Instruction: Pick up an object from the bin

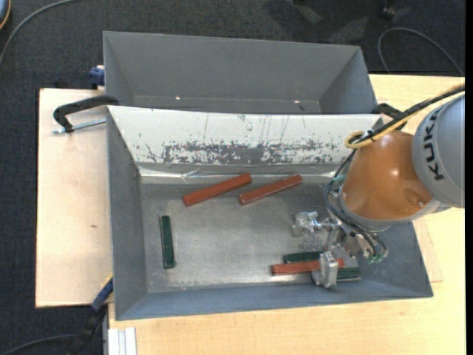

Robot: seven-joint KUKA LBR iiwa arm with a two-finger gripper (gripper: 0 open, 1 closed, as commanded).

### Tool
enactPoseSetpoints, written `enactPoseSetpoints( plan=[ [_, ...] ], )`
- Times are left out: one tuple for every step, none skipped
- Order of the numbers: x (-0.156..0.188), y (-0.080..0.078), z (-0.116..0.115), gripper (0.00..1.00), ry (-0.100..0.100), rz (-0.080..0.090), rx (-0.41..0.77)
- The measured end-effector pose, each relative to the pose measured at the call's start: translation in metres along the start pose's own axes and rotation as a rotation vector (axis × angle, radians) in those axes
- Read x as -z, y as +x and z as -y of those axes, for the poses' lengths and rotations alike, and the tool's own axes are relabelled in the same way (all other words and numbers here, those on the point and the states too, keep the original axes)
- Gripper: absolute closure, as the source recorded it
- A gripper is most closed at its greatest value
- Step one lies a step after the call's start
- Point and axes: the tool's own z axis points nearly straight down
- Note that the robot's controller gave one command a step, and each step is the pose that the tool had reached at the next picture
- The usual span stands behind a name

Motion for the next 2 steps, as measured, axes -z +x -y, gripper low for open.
enactPoseSetpoints(
  plan=[
    [0.006,-0.004,0.000,1.00,0.004,0.011,0.002],
    [0.193,-0.048,-0.002,1.00,0.007,0.021,-0.017]
  ],
)
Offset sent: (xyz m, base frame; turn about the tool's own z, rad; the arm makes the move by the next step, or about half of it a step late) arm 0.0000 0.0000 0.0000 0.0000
